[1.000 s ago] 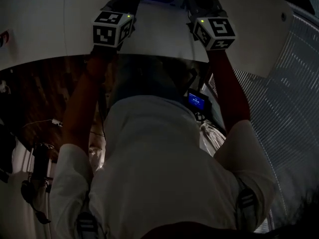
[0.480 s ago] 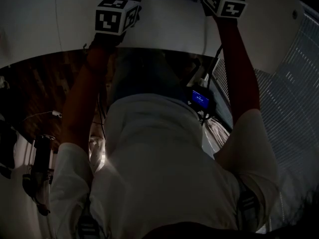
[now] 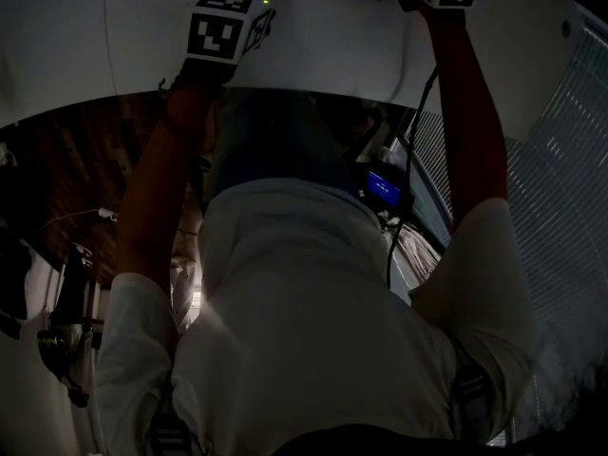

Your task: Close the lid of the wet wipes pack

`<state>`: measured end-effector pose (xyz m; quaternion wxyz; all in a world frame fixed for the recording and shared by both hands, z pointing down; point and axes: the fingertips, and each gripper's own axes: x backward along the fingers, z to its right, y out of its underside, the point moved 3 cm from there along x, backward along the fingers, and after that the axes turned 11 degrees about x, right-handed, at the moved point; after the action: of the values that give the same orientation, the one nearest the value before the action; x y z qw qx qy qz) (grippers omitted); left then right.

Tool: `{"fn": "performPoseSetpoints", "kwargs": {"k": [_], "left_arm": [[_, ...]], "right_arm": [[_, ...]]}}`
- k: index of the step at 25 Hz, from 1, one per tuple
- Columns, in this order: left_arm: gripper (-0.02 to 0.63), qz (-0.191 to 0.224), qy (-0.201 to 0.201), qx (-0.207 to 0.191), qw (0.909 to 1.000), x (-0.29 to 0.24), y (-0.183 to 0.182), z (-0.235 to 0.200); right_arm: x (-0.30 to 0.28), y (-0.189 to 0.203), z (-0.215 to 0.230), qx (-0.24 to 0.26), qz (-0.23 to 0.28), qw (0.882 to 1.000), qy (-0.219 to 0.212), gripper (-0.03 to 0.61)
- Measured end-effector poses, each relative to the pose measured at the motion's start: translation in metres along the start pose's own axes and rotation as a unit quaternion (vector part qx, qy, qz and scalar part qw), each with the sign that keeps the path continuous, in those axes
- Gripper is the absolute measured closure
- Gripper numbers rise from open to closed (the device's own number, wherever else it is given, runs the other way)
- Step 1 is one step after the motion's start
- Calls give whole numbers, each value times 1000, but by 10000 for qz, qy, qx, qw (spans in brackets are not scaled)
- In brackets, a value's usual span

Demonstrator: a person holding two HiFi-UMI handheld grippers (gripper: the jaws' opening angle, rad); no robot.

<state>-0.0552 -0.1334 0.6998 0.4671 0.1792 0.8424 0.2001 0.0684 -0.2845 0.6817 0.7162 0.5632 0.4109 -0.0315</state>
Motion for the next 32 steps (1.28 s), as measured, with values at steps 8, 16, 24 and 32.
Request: {"fn": "performPoseSetpoints", "kwargs": {"k": [8, 16, 24, 32], "left_arm": [[611, 73, -113, -90, 9999, -1, 1, -3], [611, 58, -125, -74, 9999, -1, 2, -3], [611, 83, -195, -142, 9997, -4, 4, -4], [611, 71, -201, -154, 9997, -3, 2, -4]], "right_arm": [[30, -28, -30, 306, 1030, 9897, -949, 578], [51, -19, -79, 629, 907, 9840, -1397, 578], [45, 10, -105, 598, 665, 9857, -1426, 578], [36, 20, -115, 1174, 432, 9870, -1011, 578]]}}
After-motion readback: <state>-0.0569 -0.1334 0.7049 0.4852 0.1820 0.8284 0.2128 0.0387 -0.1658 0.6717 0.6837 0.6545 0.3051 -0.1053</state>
